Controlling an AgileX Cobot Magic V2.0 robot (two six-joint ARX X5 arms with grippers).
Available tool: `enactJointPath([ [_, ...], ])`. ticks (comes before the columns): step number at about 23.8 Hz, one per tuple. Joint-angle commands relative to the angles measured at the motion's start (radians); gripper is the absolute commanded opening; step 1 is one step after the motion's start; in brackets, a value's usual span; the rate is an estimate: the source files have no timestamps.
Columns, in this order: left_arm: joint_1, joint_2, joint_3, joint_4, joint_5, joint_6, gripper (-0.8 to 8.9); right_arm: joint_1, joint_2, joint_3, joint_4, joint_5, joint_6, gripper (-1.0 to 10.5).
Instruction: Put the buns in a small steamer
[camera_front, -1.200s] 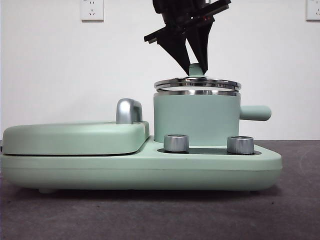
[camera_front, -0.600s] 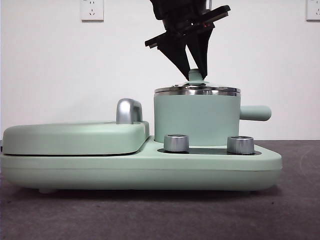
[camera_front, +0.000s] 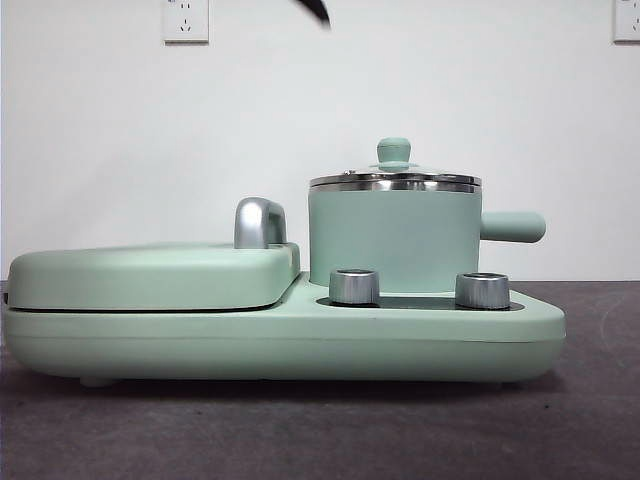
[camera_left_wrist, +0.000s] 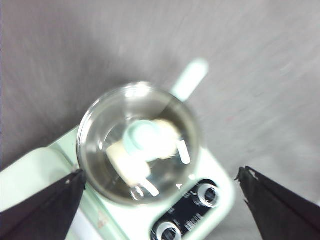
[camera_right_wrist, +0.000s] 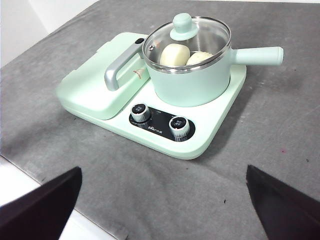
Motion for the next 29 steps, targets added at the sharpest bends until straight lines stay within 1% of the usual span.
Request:
enactJointPath([
  [1, -0.037, -0.101, -0.109, -0.059, 0.008, -0.006, 5.0, 0.007, 0.0, 0.007, 0.01, -0.026, -0.011, 5.2],
  [3, -0.058, -0.245, -0.297, -0.059, 0.008, 0.026, 5.0, 0.007, 0.0, 0.007, 0.011, -0.058, -0.029, 5.2],
  [5, -0.069, -0.406, -0.536, -0.059, 0.01, 0.027, 5.0, 0.007, 0.002, 0.007, 0.023, -0.093, -0.053, 5.2],
  [7, -0.069, -0.566, -0.782, -0.058, 0.01, 0.011, 5.0, 0.007, 0.002, 0.007, 0.035, -0.127, -0.081, 5.2],
  [10, -0.065, -0.723, -1.009, -0.056, 0.01, -0.016, 5.0, 0.007, 0.003, 0.007, 0.042, -0.135, -0.1, 5.2],
  [12, -0.058, -0.83, -1.141, -0.029, 0.01, -0.026, 5.0, 0.007, 0.003, 0.007, 0.05, -0.135, -0.111, 5.2],
  [15, -0.055, -1.021, -1.332, 0.119, 0.01, -0.067, 5.0, 0.007, 0.003, 0.007, 0.064, -0.135, -0.114, 5.2],
  [17, -0.055, -1.165, -1.46, 0.255, 0.01, -0.101, 5.0, 0.007, 0.003, 0.007, 0.078, -0.135, -0.114, 5.2],
  [20, -0.053, -1.347, -1.615, 0.431, 0.009, -0.148, 5.0, 0.007, 0.003, 0.007, 0.087, -0.135, -0.114, 5.2],
  [22, -0.053, -1.444, -1.685, 0.513, 0.009, -0.174, 5.0, 0.007, 0.003, 0.007, 0.085, -0.135, -0.114, 5.2],
  [24, -0.053, -1.516, -1.727, 0.562, 0.009, -0.185, 5.0, 0.007, 0.003, 0.007, 0.086, -0.135, -0.114, 5.2],
  [27, -0.053, -1.584, -1.748, 0.578, 0.003, -0.186, 4.88, 0.007, 0.003, 0.007, 0.085, -0.135, -0.114, 5.2],
  [28, -0.053, -1.596, -1.748, 0.577, -0.004, -0.186, 4.56, 0.007, 0.003, 0.007, 0.085, -0.135, -0.114, 4.8],
  [29, -0.053, -1.608, -1.748, 0.577, -0.006, -0.185, 3.3, 0.007, 0.003, 0.007, 0.084, -0.136, -0.113, 3.6],
])
